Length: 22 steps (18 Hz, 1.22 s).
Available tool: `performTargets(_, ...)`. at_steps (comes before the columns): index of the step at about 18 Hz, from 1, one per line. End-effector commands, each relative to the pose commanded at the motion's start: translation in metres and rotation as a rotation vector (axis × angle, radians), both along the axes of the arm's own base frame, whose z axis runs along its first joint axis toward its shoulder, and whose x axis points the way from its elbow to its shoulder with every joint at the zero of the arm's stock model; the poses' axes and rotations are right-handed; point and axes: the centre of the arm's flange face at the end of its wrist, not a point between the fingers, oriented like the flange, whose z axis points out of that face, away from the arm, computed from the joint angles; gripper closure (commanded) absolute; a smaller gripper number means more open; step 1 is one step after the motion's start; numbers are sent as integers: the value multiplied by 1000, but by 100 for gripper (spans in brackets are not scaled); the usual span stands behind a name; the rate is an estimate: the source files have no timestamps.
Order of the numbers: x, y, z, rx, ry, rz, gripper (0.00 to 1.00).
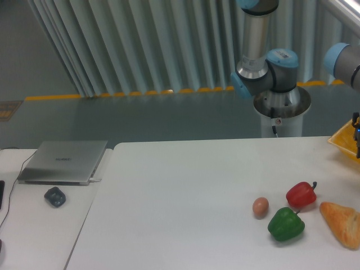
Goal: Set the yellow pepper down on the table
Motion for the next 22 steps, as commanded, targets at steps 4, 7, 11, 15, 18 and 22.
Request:
performTargets(4,0,0,0,1,-2,0,0)
performTargets(7,5,-1,-6,-2,-11,7,0)
performTargets(11,-4,-14,-9,-8,-16,38,0)
performTargets(15,-16,-44,7,1,8,141,0)
performTargets(18,-24,-73,17,14,22,287,0)
performTargets(22,-40,-113,26,28,32,460,0)
